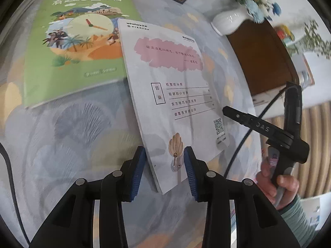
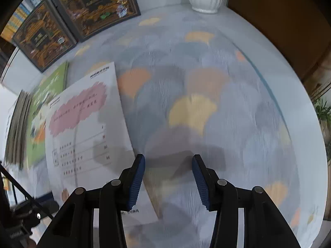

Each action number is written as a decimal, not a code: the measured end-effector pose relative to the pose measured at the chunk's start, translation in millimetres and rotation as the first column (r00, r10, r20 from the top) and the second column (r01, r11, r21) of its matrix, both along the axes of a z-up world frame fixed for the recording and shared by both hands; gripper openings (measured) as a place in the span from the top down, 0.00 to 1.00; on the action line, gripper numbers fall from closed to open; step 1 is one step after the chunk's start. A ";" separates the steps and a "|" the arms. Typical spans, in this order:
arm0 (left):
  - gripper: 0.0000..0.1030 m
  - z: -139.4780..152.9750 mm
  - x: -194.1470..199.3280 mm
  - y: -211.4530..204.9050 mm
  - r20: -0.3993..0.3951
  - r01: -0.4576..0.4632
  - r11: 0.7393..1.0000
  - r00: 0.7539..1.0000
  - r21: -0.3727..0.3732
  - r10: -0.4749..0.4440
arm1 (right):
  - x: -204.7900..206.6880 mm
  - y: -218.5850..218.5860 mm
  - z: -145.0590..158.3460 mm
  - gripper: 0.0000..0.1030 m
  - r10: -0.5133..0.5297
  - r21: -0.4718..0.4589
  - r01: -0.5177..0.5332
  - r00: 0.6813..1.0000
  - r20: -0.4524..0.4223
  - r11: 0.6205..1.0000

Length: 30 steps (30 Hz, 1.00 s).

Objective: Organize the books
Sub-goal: 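Move the left gripper to the white booklet with pink heading, then close the left gripper on the white booklet's edge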

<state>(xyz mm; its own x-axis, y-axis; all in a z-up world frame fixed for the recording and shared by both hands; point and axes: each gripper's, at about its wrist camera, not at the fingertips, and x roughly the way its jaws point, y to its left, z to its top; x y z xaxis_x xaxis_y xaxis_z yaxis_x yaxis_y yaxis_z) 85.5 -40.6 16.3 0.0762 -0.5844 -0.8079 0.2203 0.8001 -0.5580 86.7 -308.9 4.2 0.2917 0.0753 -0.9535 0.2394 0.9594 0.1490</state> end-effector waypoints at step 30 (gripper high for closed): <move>0.65 4.7 -19.7 -6.1 0.037 -0.029 0.995 0.999 0.093 0.026 | -25.9 50.6 1.0 0.43 0.126 0.071 -0.128 0.992 0.020 0.989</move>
<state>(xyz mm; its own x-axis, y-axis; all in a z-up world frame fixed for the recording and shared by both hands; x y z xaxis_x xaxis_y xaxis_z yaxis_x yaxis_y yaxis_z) 65.7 -46.8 21.0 0.1214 -0.5039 -0.8552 0.2160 0.8543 -0.4727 60.8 -258.3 5.2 0.2904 0.1810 -0.9396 0.1134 0.9685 0.2216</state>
